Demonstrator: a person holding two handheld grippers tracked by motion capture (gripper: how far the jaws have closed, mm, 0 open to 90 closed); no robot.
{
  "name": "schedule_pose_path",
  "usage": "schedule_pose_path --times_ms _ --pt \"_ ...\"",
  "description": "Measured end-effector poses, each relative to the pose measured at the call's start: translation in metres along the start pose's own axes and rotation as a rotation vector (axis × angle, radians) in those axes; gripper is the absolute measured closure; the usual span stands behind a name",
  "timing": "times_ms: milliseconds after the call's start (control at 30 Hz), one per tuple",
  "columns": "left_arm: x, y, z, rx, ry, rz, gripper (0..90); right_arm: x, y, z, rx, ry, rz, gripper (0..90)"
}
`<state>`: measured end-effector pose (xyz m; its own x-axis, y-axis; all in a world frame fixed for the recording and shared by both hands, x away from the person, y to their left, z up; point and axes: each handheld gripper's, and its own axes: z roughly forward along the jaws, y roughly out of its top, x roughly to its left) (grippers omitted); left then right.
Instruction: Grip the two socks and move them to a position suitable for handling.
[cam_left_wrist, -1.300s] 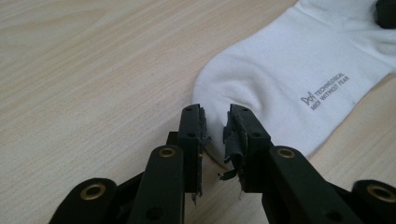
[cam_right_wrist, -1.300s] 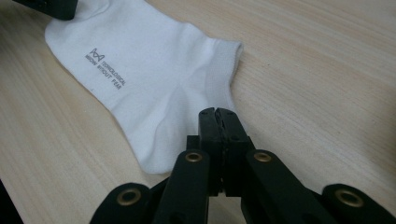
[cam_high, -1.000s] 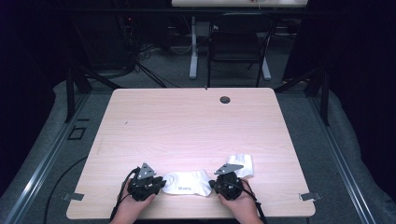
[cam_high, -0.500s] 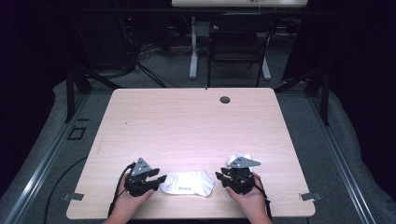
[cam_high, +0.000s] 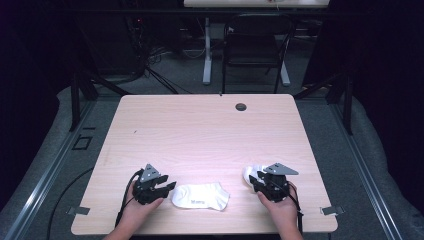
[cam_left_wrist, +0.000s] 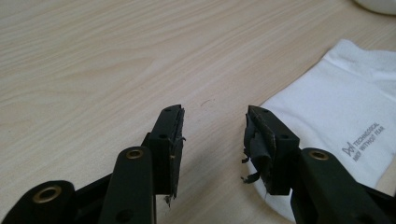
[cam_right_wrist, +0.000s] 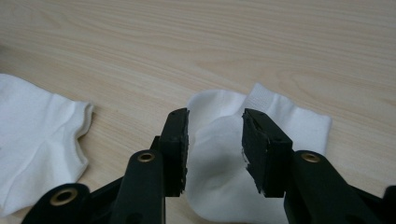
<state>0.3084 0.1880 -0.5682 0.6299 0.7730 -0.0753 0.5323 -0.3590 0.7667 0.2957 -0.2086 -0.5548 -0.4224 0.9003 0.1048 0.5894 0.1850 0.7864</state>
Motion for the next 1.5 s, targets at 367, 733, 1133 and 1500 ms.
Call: schedule_pose_path --times_ms 367,733,1133,1500 --pt "-0.001 0.0 -0.001 -0.005 -0.015 0.016 56.2 0.009 -0.004 0.012 0.079 -0.015 -0.069 58.3" --pt "0.0 0.003 -0.005 -0.041 -0.026 0.007 55.7 0.012 0.002 0.027 0.127 0.009 -0.049 87.9" --pt "-0.001 0.005 -0.002 -0.05 -0.027 0.022 56.6 0.049 0.035 0.053 0.126 0.094 -0.101 87.9" --pt "-0.004 0.012 0.004 -0.053 -0.039 0.008 57.3 0.08 0.041 0.077 0.143 0.143 -0.116 88.0"
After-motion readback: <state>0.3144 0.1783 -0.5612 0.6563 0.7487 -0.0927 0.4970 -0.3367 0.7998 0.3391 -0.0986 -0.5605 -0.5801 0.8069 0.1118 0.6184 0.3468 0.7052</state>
